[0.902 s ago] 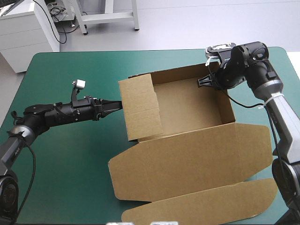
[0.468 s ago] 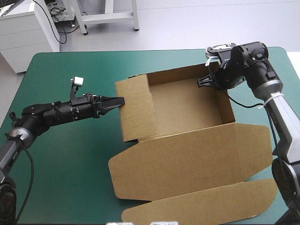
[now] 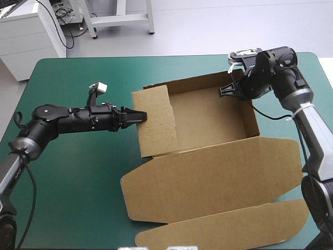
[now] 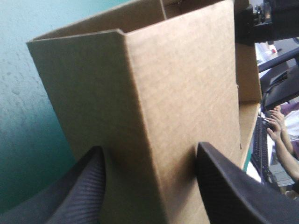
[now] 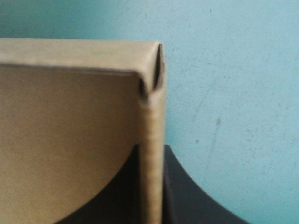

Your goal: Fold the box

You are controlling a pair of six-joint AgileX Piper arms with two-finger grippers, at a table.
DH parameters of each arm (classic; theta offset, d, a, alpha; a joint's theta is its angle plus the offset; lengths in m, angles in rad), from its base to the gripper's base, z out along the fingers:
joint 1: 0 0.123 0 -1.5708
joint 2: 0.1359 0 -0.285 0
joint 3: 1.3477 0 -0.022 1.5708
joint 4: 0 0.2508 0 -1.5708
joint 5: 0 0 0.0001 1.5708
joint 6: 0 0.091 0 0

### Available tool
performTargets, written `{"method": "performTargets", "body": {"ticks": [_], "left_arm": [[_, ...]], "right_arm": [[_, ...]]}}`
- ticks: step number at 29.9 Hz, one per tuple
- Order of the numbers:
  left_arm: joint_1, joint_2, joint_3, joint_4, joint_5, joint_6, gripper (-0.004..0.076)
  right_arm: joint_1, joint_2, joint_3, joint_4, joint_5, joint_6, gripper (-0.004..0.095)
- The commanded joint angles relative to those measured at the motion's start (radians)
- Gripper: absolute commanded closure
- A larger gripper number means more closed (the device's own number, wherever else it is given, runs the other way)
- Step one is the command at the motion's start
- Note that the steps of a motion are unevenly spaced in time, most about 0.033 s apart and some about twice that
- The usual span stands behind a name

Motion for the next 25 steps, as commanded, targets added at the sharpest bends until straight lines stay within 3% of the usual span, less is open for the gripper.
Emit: {"method": "performTargets", "body": {"ticks": [1, 9, 14, 19, 25], "left_arm": [[-0.056, -0.04, -0.097, 0.055, -0.081, -0.129, 0.0318], [-0.143, -0.04, -0.224, 0.497, -0.201, -0.538, 0.0345], [-0.163, -0.04, -0.257, 0.647, -0.212, -0.645, 0.0408], [-0.198, -0.025, -0.283, 0.859, -0.207, -0.801, 0.0409], [-0.248, 0.043, -0.354, 0.949, -0.18, -0.852, 0.0409]], "right_arm": [[0.018, -0.051, -0.034, 0.04, -0.018, 0.03, 0.0924], [0.089, -0.051, -0.034, 0.035, -0.083, 0.088, 0.0924], [0.091, -0.051, -0.034, 0.081, -0.1, 0.113, 0.0924], [0.108, -0.051, -0.034, 0.094, -0.113, 0.133, 0.092], [0.172, -0.028, -0.034, 0.072, -0.16, 0.152, 0.092]]}}
